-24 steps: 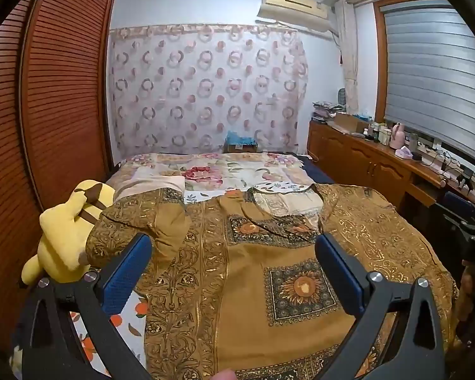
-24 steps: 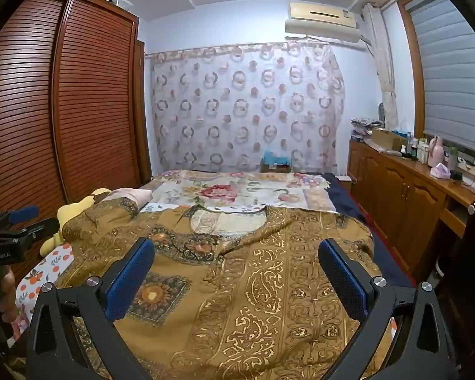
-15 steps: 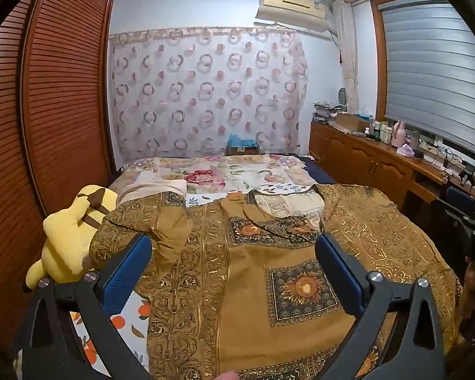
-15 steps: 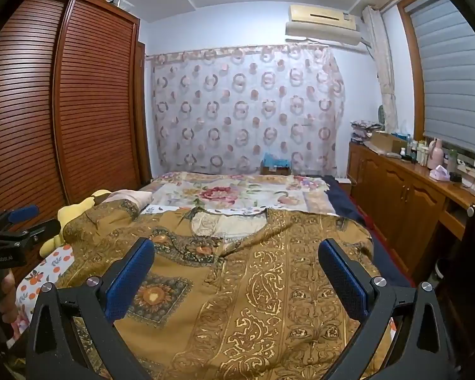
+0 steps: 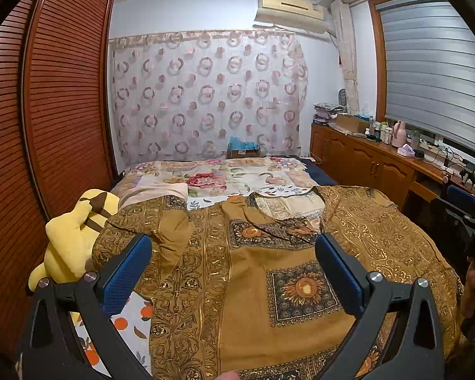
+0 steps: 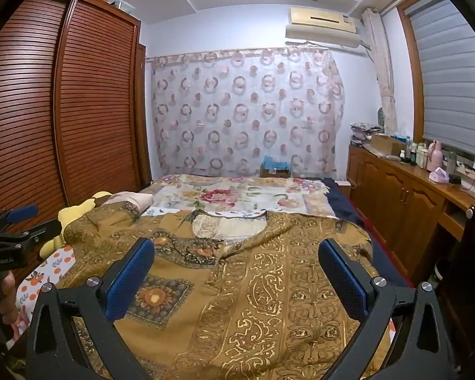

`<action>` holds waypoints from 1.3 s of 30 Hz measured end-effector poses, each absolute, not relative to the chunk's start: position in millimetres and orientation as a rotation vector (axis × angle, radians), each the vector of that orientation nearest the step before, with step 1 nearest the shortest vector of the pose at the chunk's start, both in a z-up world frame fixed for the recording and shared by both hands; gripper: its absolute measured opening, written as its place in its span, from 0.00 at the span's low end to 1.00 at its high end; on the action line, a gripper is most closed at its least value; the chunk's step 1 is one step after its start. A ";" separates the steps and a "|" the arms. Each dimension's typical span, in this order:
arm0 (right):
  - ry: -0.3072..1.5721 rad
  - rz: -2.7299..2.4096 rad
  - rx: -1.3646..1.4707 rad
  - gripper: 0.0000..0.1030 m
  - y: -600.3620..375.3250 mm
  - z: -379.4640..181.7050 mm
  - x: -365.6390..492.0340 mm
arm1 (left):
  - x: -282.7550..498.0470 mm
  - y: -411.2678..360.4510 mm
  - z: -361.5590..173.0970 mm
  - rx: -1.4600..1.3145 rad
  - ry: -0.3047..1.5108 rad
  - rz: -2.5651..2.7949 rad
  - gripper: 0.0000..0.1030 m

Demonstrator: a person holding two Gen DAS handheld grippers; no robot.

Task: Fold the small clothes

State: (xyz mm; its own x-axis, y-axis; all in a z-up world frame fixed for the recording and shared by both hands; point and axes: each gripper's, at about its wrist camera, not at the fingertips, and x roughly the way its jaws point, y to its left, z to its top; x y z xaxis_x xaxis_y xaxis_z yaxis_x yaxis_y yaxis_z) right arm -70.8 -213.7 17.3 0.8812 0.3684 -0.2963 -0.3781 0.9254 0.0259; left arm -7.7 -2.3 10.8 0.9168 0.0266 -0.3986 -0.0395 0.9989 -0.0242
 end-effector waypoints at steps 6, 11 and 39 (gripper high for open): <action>0.300 0.392 -0.033 1.00 -215.1 18.2 -71.0 | -8.1 -2.8 11.0 -0.030 0.408 0.031 1.00; 0.297 0.393 -0.031 1.00 -216.4 18.6 -72.8 | -8.8 -3.5 13.0 -0.028 0.406 0.031 1.00; 0.289 0.399 -0.033 1.00 -213.8 20.3 -75.5 | -13.1 -5.2 18.5 -0.020 0.394 0.032 1.00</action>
